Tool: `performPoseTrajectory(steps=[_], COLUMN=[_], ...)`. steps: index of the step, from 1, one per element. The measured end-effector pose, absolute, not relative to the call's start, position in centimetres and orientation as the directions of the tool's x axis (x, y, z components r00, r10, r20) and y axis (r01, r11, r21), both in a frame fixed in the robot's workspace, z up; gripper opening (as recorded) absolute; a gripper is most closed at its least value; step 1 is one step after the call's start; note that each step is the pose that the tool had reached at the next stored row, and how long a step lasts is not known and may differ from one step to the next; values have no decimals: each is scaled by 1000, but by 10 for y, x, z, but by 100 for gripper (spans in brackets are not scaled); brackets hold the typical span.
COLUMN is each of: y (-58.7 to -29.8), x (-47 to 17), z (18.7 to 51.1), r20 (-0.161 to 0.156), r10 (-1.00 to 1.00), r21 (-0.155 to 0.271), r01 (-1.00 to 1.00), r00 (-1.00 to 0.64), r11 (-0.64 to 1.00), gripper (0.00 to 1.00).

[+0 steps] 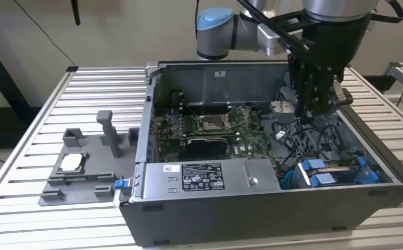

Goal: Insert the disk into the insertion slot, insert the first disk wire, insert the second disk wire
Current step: 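Insert the second disk wire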

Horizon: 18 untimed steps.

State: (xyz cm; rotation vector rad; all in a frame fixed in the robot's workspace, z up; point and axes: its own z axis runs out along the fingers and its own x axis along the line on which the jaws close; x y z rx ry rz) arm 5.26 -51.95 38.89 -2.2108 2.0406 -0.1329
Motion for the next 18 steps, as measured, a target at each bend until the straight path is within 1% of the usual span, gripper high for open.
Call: performPoseTrajectory(steps=[16,18], y=[-520,-520], x=[49,49], z=[387,387], r20=[-23,-23], r10=[-996,-996], r21=[-160,-160], r01=[-984,-984], r00=[82,82], r11=[-77,-77], gripper=[27,25])
